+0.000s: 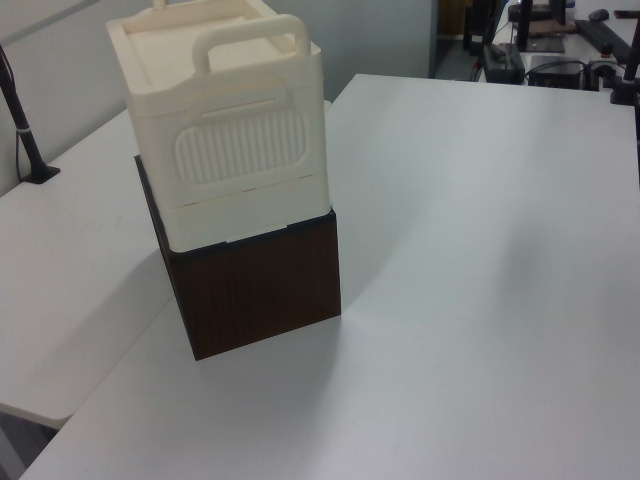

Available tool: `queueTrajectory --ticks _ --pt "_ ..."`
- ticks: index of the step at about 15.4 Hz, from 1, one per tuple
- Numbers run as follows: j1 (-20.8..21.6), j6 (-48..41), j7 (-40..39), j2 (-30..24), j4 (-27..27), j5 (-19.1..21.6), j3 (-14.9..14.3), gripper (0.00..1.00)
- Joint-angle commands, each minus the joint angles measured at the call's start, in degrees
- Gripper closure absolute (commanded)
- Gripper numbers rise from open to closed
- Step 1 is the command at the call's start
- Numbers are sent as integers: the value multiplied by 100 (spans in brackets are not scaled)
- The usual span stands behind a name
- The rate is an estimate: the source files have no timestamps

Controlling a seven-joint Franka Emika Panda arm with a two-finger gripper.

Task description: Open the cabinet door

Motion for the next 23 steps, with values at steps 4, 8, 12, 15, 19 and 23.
queueTrajectory --ticks 4,8,12,15,19,23 --pt "55 196 -46 -156 -309 -109 80 0" --pt "55 178 -37 -165 -318 -109 80 0" --pt "55 161 -37 -165 -318 -109 98 0" --pt "46 143 -37 -165 -318 -109 107 0" --pt "55 160 -159 -156 -318 -92 107 0" --pt "11 125 -1352 -138 -266 -74 107 0"
